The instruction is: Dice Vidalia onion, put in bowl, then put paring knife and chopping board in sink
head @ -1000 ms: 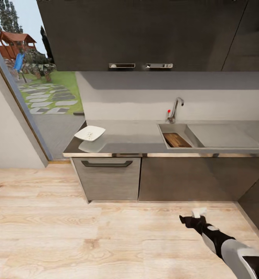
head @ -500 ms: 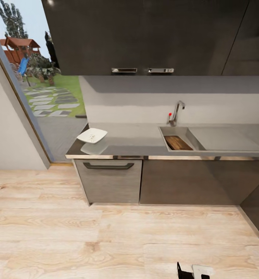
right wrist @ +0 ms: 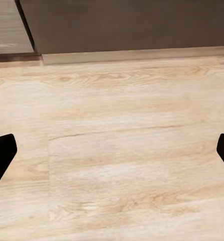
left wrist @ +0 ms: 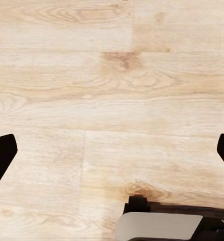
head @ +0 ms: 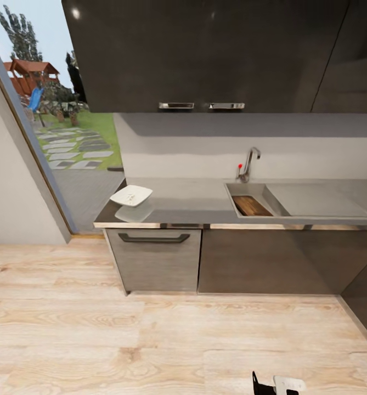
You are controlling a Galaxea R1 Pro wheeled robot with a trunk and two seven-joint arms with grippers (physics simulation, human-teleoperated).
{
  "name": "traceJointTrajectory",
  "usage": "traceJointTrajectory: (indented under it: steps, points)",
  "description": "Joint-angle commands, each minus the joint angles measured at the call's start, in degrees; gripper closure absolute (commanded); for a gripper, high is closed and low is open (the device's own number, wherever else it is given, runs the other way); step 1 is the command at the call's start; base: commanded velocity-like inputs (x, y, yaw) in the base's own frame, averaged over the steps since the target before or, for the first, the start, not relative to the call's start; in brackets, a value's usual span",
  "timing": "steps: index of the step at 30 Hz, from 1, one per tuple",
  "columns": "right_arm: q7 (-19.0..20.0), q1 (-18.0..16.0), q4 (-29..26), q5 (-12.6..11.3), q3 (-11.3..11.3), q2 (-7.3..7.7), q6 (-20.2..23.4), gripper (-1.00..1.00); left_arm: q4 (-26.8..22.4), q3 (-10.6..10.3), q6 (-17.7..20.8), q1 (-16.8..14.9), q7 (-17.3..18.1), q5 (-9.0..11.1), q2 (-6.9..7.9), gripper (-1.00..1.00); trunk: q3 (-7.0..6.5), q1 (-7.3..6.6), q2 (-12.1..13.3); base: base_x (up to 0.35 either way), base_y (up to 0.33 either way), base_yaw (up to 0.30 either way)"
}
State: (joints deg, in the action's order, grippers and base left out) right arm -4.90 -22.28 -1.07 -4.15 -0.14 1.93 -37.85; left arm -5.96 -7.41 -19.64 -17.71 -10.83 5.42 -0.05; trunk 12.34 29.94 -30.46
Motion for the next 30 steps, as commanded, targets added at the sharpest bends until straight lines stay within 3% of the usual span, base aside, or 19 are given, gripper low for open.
traceJointTrajectory:
  steps: [1, 30]
  points:
    - [0.2, 0.0, 0.0, -0.4, 0.0, 0.00, -0.2, -1.00, 0.1, -0.5, -0.2, 0.0, -0.2, 0.6, -0.02, -1.00, 0.00, 0.02, -0.1, 0.000, 0.000, 0.000]
    - [0.2, 0.0, 0.1, -0.4, 0.0, -0.06, -0.2, -1.00, 0.2, -0.5, -0.2, 0.0, -0.2, 0.6, -0.04, -1.00, -2.63, 0.02, -0.1, 0.000, 0.000, 0.000]
